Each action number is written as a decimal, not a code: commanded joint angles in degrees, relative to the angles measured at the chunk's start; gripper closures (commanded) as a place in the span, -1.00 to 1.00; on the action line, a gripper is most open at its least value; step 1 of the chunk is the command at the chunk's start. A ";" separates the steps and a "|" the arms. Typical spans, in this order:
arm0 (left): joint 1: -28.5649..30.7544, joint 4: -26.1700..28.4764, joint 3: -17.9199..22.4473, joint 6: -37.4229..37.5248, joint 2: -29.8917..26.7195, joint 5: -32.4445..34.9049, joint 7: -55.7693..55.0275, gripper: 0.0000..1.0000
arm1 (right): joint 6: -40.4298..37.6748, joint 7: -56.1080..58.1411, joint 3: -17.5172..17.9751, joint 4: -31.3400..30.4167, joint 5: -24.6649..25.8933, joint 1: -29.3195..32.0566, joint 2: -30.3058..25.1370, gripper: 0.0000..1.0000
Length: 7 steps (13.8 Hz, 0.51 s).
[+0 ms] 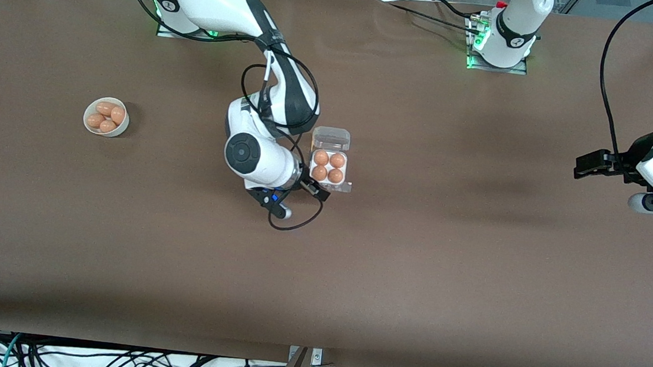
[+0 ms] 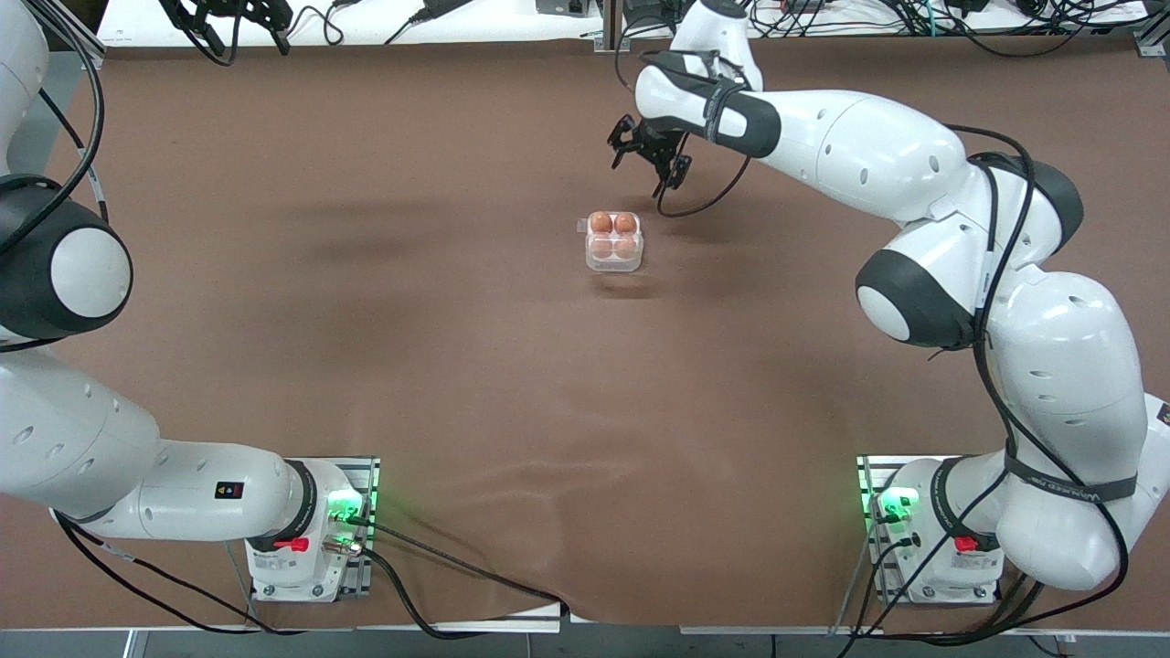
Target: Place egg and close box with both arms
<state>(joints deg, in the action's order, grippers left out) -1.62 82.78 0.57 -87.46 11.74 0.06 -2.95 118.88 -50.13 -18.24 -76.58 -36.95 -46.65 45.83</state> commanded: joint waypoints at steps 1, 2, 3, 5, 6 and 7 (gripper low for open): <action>-0.14 -0.95 -0.04 0.36 0.38 1.35 0.67 -1.00 | -2.68 0.21 -3.46 -0.24 2.05 -0.10 -2.77 -1.00; -0.14 -0.95 -0.04 0.36 0.38 1.35 0.76 -1.00 | -3.56 0.73 -4.95 -0.24 3.54 -0.10 -3.46 -1.00; -0.14 -0.95 -0.04 0.36 0.38 1.35 0.76 -1.00 | -4.96 1.69 -6.10 -0.24 4.33 -0.10 -3.91 -1.00; -0.23 -0.95 -0.04 0.36 0.38 1.35 0.67 -1.00 | -10.30 8.18 -10.57 -0.33 4.61 -0.10 -4.26 -1.00; -0.14 -0.95 -0.04 0.36 0.38 1.26 0.67 -1.00 | -12.86 10.47 -12.94 -0.24 4.61 -0.19 -4.35 -1.00; -0.14 -0.95 -0.04 0.36 0.38 1.26 0.76 -1.00 | -14.71 13.10 -15.23 -0.24 4.61 -0.37 -4.70 -1.00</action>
<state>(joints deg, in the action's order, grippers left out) -1.62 82.78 0.57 -87.46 11.78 0.06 -2.95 107.93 -41.56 -29.92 -76.39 -32.94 -46.61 42.32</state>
